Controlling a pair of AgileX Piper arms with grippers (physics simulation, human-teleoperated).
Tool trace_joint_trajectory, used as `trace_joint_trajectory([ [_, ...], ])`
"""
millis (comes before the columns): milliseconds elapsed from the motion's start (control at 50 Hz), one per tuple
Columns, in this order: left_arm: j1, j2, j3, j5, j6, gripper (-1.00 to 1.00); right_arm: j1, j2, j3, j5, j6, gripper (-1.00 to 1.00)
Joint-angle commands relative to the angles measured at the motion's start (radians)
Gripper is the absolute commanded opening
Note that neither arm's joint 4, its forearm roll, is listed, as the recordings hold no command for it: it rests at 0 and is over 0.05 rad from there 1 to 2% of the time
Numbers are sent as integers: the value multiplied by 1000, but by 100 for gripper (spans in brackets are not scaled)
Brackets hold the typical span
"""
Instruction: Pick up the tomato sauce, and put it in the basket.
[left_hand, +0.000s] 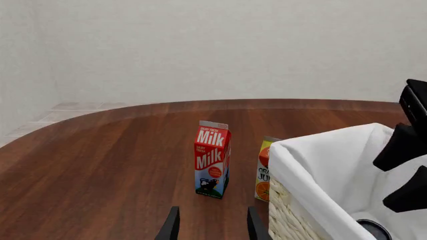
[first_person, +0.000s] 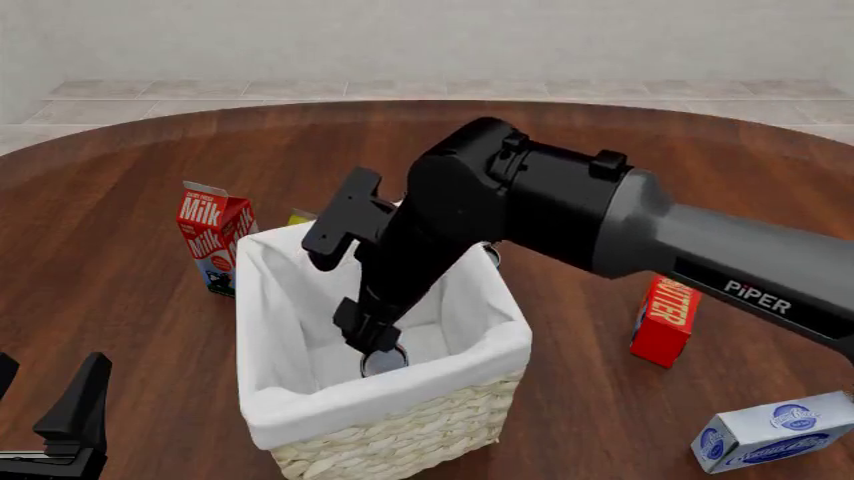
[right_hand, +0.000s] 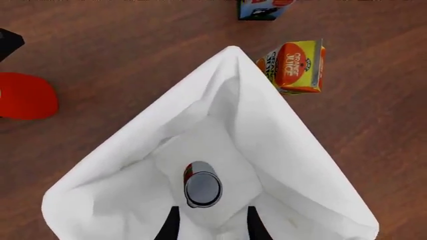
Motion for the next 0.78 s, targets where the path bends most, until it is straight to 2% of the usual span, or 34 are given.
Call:
trace_joint_trajectory([
  [20,0,-3,0,2,2,100,2,-51,0,28,-2,100],
  [200,0,-3,0,2,1,100,-9,-143,23,66,-10,100],
  [520,0,-3,0,2,1,100,-13,-333,45,129,13,100],
  [780,0,-3,0,2,1,100,-37,-522,127,170,37,100],
])
